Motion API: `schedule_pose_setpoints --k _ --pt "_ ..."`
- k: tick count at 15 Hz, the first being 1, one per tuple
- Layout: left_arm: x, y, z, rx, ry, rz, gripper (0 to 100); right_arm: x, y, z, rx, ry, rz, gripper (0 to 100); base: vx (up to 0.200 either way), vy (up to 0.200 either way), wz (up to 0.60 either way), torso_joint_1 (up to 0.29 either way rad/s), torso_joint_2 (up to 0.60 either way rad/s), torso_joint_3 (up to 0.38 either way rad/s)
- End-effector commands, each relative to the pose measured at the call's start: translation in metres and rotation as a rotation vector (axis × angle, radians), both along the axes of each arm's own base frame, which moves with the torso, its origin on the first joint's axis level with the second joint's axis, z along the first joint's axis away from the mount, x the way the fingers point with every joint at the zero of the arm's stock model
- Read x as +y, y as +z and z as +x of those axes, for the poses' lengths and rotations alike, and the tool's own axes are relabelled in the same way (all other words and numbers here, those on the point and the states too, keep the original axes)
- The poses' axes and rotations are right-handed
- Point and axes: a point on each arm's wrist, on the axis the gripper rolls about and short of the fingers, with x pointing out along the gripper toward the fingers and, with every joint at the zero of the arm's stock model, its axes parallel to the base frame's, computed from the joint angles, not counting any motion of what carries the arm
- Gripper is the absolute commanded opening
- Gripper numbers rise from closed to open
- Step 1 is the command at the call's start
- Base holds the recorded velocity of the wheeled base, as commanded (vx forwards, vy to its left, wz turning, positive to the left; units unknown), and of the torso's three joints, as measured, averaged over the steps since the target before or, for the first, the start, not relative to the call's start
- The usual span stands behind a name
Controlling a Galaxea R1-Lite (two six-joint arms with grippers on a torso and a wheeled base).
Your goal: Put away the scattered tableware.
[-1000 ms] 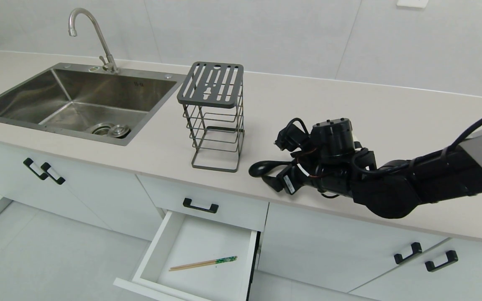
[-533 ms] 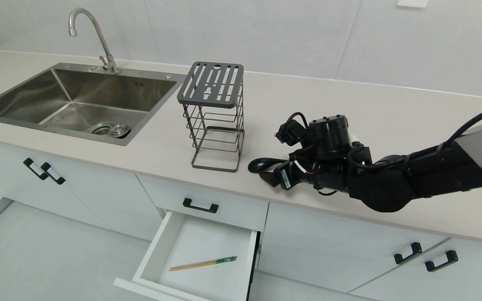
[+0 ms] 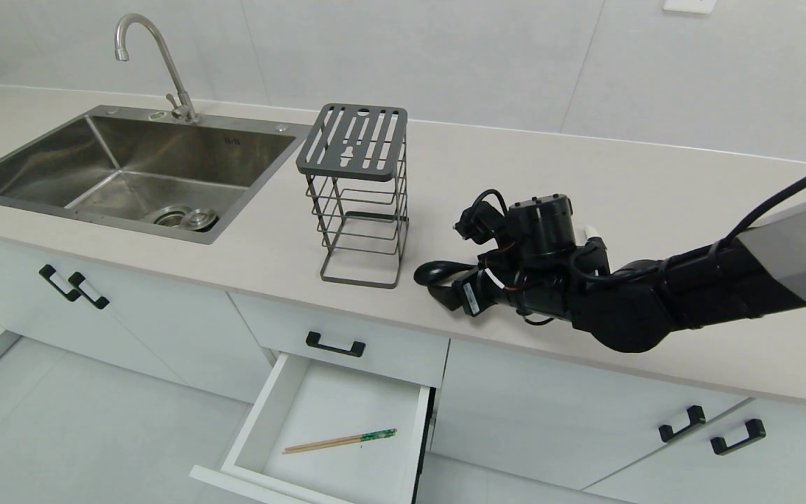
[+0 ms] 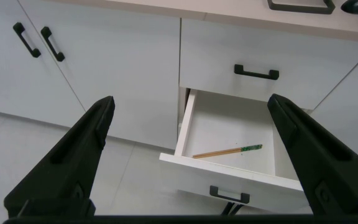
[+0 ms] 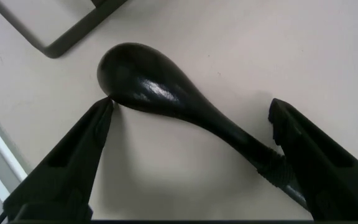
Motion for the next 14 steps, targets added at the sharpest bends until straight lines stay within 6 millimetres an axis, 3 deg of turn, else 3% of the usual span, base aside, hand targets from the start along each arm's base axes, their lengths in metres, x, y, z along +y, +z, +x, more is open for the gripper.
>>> schedule_pose_setpoints --k 1,7,14 --pt "0.000 0.000 0.000 0.001 0.000 -0.001 100 0.001 -0.005 0.001 0.012 0.000 -0.008 0 0.000 0.000 0.00 0.000 0.00 0.000" --pt "0.000 0.000 0.000 0.001 0.000 -0.002 100 -0.006 -0.010 -0.004 0.034 -0.009 -0.024 0 0.000 0.000 0.00 0.000 0.00 0.000" --pt "0.000 0.000 0.000 0.001 0.000 -0.001 100 -0.021 0.009 -0.027 0.015 -0.006 -0.018 0 0.000 0.000 0.00 0.000 0.00 0.000"
